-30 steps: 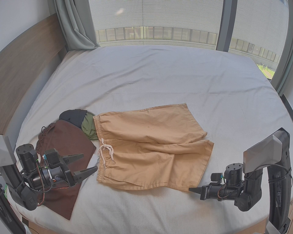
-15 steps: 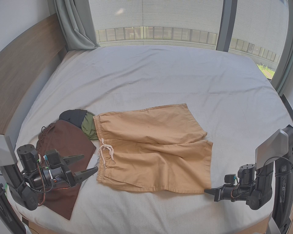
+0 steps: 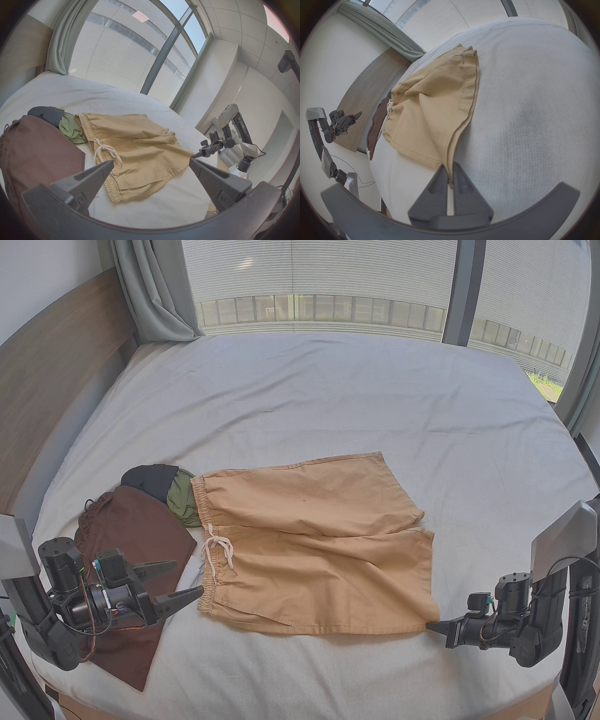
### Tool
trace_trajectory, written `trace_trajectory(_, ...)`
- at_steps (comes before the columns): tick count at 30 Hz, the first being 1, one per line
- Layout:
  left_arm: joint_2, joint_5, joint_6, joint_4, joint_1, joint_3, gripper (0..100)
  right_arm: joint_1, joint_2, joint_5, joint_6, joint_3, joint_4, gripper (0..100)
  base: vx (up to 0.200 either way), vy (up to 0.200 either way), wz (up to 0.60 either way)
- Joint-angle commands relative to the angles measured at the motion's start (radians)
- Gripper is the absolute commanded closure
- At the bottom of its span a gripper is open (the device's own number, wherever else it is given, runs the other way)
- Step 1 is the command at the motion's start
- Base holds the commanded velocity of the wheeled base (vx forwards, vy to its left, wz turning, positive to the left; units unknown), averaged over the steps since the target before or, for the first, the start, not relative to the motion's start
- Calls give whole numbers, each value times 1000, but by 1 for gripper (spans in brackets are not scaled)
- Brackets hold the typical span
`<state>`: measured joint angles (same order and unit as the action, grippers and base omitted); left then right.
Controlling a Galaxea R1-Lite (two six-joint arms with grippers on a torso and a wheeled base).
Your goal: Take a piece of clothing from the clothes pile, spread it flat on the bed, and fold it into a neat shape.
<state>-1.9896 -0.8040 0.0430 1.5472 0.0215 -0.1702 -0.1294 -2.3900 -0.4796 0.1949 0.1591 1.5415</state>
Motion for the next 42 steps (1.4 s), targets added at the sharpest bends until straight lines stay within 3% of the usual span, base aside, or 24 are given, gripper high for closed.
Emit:
trace_trajectory(1,-8,-1,0,1,0,-2,0,-3,-5,-1,-14,0,2,100,0,0,0)
trace_trajectory(7,-6,-3,0,1,0,-3,0,-4,-1,-1,-22,0,2,100,0,0,0)
trace_trajectory(8,-6,-3,-2,1,0,-2,0,-4,0,-1,-22,3,2,0,0,0,0)
trace_trajectory(18,-31,-26,15,-1,-8,12,0,-9,8,-4,-23,2,2,0,0,0,0)
trace_trajectory(42,-307,5,40,1,-15,-35,0,-9,8,-4,-49,8,3,0,0,0,0)
